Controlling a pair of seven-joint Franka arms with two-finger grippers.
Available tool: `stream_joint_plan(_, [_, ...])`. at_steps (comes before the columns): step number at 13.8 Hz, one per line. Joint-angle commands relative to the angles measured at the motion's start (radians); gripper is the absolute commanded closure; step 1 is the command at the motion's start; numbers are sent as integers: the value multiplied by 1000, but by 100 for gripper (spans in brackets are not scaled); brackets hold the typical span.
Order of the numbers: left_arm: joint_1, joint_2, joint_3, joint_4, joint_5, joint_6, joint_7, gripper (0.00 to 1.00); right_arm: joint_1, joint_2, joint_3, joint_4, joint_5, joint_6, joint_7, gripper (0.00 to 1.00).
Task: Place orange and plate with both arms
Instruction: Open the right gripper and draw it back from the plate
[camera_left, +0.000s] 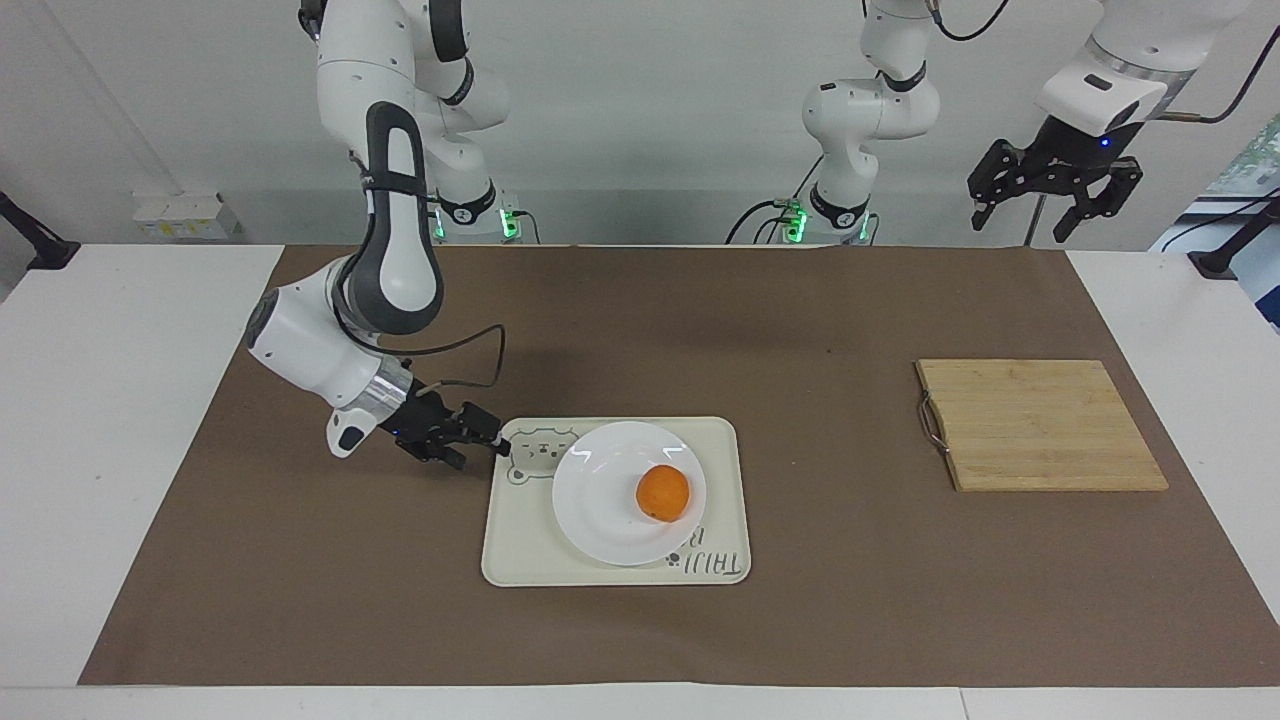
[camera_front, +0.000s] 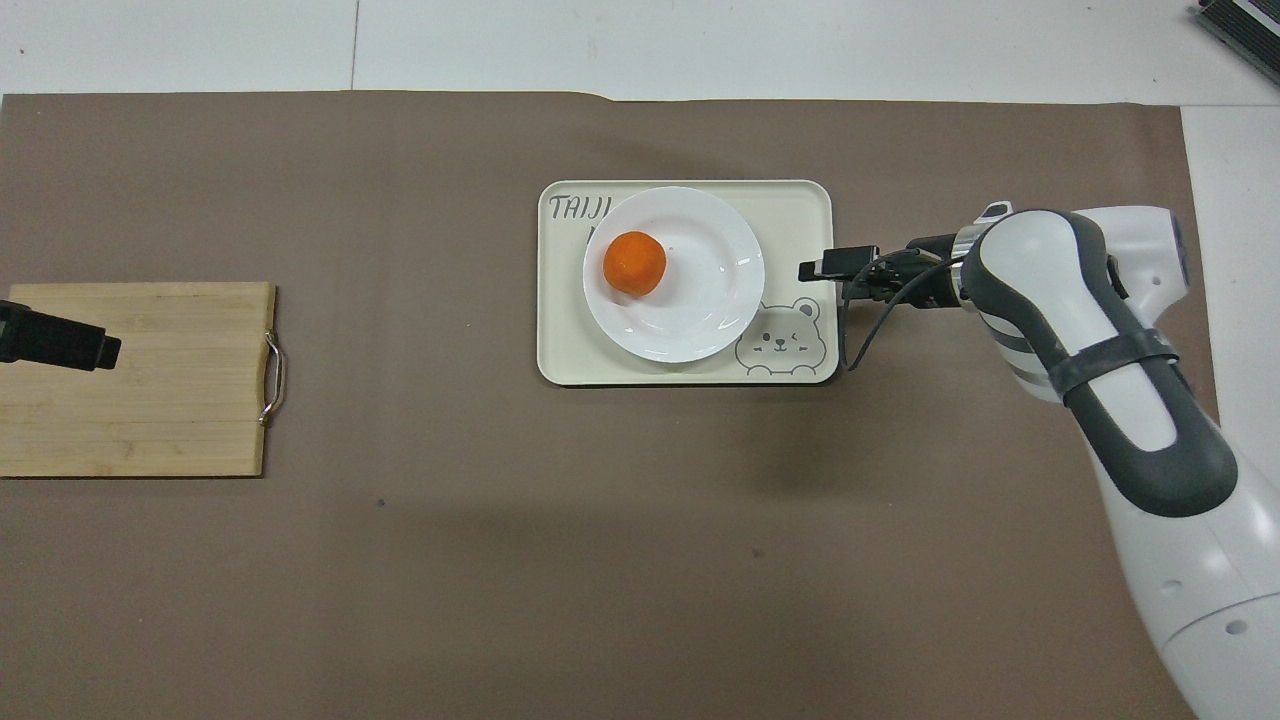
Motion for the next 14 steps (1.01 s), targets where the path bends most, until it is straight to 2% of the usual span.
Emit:
stream_joint_plan(1, [15, -16, -11, -16, 12, -10, 8, 0, 0, -62, 4, -15, -151, -1, 152, 0])
stream_joint_plan(7, [15, -16, -11, -16, 12, -10, 8, 0, -36, -175, -2, -3, -382, -187, 208, 0])
stream_joint_plan(10, [15, -16, -11, -16, 12, -12, 8, 0, -63, -240, -2, 19, -412, -328, 209, 0])
stream_joint_plan(14, [15, -16, -11, -16, 12, -10, 8, 0, -63, -336, -2, 22, -504, -435, 208, 0])
